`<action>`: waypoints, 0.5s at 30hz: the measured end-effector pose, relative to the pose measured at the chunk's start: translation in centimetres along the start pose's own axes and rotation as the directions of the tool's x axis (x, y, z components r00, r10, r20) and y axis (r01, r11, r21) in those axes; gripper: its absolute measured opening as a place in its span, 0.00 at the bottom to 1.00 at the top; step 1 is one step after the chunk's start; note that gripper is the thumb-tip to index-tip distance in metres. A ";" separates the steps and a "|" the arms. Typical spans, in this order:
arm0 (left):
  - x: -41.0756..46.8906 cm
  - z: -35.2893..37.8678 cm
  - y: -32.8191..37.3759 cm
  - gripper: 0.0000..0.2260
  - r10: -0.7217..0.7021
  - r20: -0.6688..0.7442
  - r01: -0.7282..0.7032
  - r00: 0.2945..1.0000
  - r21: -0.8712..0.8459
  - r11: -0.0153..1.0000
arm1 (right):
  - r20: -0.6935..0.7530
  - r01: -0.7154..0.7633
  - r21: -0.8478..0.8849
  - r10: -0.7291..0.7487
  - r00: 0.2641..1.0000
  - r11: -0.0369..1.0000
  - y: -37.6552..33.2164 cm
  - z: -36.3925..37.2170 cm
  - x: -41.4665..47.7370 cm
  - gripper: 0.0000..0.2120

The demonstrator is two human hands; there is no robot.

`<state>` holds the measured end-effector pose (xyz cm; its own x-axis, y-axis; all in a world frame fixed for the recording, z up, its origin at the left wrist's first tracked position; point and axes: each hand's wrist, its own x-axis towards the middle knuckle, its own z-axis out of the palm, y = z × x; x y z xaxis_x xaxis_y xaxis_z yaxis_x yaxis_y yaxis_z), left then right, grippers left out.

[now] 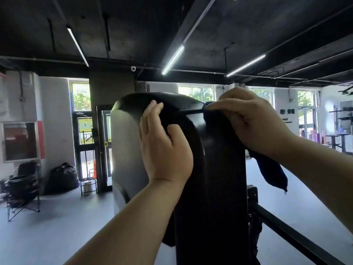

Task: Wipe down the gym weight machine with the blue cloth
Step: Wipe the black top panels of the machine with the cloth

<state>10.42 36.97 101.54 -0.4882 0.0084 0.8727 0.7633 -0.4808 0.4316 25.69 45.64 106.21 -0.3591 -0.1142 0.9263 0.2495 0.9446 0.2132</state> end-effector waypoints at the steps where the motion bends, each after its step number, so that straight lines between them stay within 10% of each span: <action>1: 0.1 -0.1 0.0 0.23 0.007 0.006 -0.007 1.000 0.007 1.000 | -0.023 -0.025 0.026 0.025 0.999 0.999 0.0 0.2 -0.1 0.18; 7: -0.1 -0.6 0.6 0.25 0.039 0.085 -0.048 0.996 0.107 0.993 | -0.049 0.002 0.095 0.003 0.999 0.995 -1.2 1.4 0.7 0.17; 15: 0.1 -0.6 0.0 0.23 0.090 0.073 -0.099 0.993 0.125 0.987 | -0.098 -0.405 0.419 0.484 0.870 0.813 0.2 2.4 -4.4 0.18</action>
<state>10.14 36.47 101.54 -0.3852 0.0285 0.9224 0.8548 -0.3656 0.3682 25.16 47.09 101.45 -0.1038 0.3277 0.9391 -0.0282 0.9428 -0.3322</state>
